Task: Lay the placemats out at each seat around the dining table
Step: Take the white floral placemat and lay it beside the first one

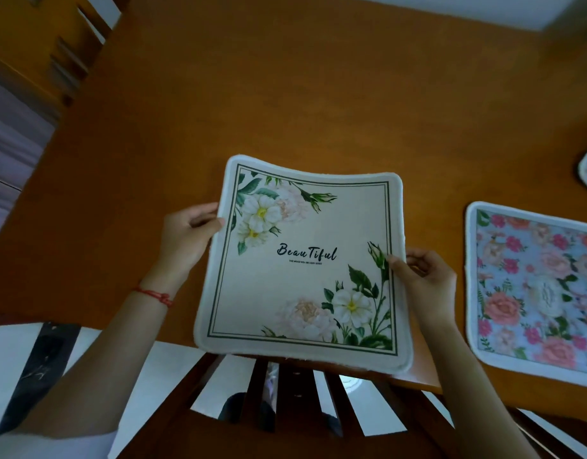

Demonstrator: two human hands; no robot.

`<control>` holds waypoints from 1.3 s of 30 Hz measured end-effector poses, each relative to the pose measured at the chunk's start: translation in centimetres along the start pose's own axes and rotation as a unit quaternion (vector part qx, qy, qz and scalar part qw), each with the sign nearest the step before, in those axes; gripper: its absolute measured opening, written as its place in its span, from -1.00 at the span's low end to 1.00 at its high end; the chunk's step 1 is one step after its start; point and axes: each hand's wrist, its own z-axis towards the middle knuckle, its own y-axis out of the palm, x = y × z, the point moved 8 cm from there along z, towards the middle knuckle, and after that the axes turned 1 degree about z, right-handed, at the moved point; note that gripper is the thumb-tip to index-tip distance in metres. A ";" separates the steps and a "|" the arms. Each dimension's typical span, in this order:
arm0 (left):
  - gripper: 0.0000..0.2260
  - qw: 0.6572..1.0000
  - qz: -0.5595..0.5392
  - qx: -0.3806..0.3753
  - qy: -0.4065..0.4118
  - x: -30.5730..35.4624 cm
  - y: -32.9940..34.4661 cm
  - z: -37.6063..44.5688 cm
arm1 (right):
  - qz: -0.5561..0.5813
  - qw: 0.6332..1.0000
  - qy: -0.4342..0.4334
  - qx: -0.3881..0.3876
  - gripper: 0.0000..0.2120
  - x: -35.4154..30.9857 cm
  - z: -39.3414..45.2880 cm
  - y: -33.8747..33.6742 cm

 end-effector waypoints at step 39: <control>-0.71 0.994 0.105 -0.003 0.023 -3.8 4.3 5.3 | -0.164 0.983 0.045 0.075 -0.84 5.7 3.2 -0.1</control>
